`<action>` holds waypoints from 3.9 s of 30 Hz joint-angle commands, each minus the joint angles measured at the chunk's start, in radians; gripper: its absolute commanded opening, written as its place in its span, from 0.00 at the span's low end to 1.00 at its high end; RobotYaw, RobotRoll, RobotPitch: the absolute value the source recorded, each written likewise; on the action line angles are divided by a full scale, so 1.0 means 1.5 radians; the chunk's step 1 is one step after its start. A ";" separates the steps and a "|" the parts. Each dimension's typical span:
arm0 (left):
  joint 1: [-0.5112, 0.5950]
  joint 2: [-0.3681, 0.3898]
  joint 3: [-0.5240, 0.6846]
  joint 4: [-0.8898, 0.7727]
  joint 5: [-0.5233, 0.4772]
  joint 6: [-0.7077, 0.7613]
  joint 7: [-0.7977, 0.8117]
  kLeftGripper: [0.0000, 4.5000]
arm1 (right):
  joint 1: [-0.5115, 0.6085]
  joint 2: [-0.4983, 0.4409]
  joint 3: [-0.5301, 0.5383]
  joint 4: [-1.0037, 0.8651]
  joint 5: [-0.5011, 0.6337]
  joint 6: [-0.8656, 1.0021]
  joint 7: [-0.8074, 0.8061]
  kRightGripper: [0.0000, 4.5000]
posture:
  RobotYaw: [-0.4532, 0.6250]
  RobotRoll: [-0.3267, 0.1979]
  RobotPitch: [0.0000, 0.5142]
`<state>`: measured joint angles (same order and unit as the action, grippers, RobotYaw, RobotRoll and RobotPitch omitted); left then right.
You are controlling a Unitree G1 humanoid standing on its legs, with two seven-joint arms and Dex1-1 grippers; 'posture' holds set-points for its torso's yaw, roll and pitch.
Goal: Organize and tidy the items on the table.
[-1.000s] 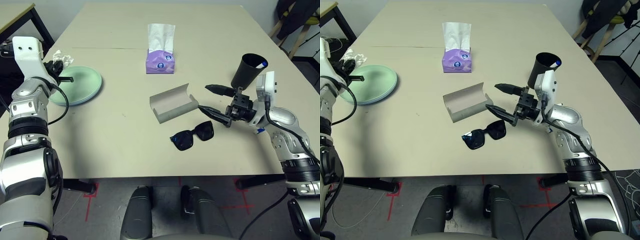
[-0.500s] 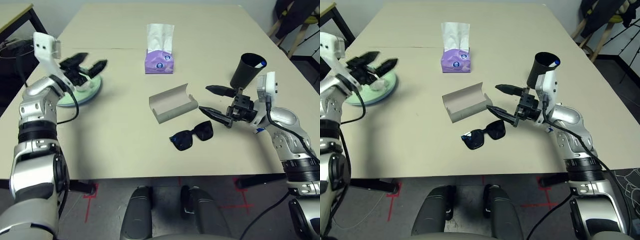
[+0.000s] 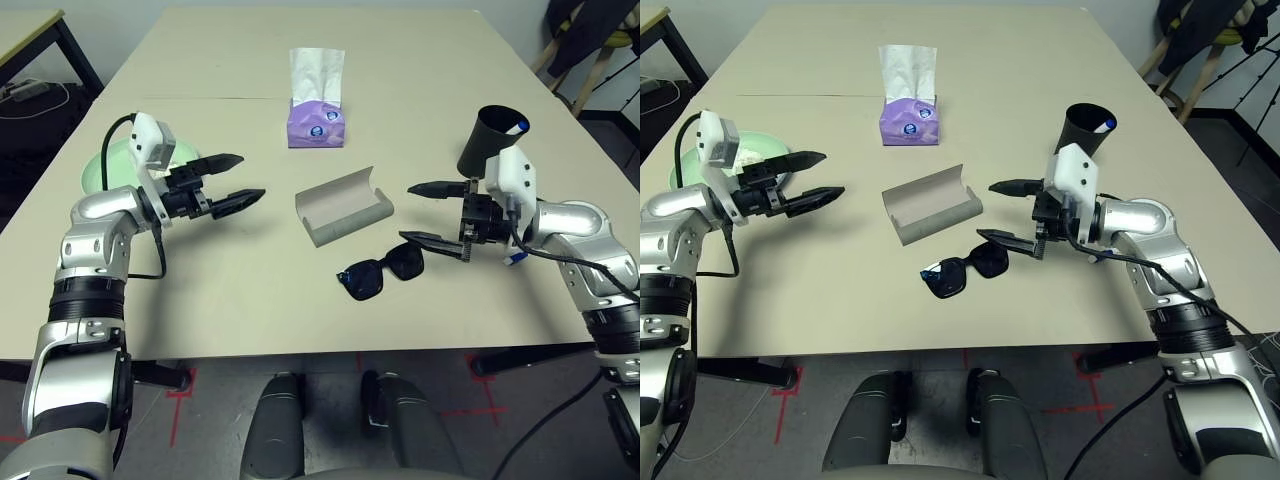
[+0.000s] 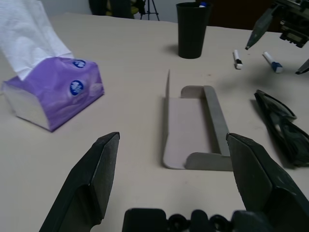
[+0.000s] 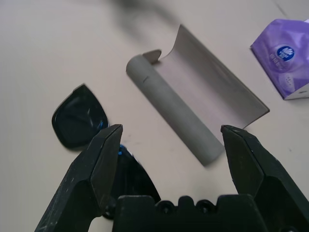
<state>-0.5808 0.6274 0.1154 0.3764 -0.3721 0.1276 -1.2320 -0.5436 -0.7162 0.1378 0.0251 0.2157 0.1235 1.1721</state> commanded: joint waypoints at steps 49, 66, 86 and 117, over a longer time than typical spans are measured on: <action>0.095 0.001 -0.099 -0.112 -0.019 -0.062 -0.155 0.99 | -0.260 0.039 0.332 -0.106 -0.352 0.204 0.204 1.00 | 0.54 0.62 0.29; 0.100 0.003 -0.102 -0.120 -0.015 -0.060 -0.141 0.99 | -0.290 0.078 0.386 -0.078 -0.424 0.236 0.226 1.00 | 0.55 0.62 0.29; 0.102 0.008 -0.103 -0.123 -0.012 -0.060 -0.137 0.99 | -0.271 0.087 0.391 -0.056 -0.444 0.238 0.231 1.00 | 0.55 0.62 0.29; 0.089 0.005 -0.101 -0.104 -0.005 -0.064 -0.131 1.00 | -0.338 0.052 0.327 -0.053 -0.421 0.174 0.243 0.08 | 0.53 0.62 0.25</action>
<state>-0.4453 0.6338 -0.0224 0.2146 -0.3903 0.0396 -1.4270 -1.0425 -0.6255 0.6489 -0.0394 -0.4234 0.4112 1.5408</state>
